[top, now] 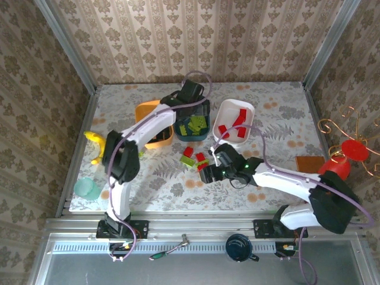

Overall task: Sort the legos into containers by color
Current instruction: Place the lego in the container, then pick up the lego from the center of the table.

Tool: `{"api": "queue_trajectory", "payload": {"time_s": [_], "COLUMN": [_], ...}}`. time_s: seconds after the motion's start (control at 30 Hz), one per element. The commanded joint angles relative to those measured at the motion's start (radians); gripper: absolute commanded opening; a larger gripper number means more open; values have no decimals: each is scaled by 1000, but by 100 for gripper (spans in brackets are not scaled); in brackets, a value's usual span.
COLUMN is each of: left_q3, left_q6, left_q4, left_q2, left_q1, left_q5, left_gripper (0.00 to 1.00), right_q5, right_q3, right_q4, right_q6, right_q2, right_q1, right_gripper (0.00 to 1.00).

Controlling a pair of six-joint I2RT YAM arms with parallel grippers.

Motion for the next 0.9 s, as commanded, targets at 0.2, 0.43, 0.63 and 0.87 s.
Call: {"api": "queue_trajectory", "payload": {"time_s": [0.2,0.43,0.63,0.87], "left_q3": [-542,-885,-1058,-1115], "left_q6": [-47,-128,-206,-234], "left_q4": [235,264,236,217], "left_q2": [-551,-871,-1029,-1080], "left_q1": [-111,-235,-264,-264], "left_q5": [-42,-192,-240,-258], "left_gripper": [100,100,100,100], "right_q5": [88,134,155,151], "right_q3": [137,173,198,215], "right_q4": [20,67,104,122], "right_q6": [-81,-77,-75,-94], "right_q2": [243,331,389,406], "right_q1": [15,15,16,25], "right_gripper": [79,77,75,63]}}
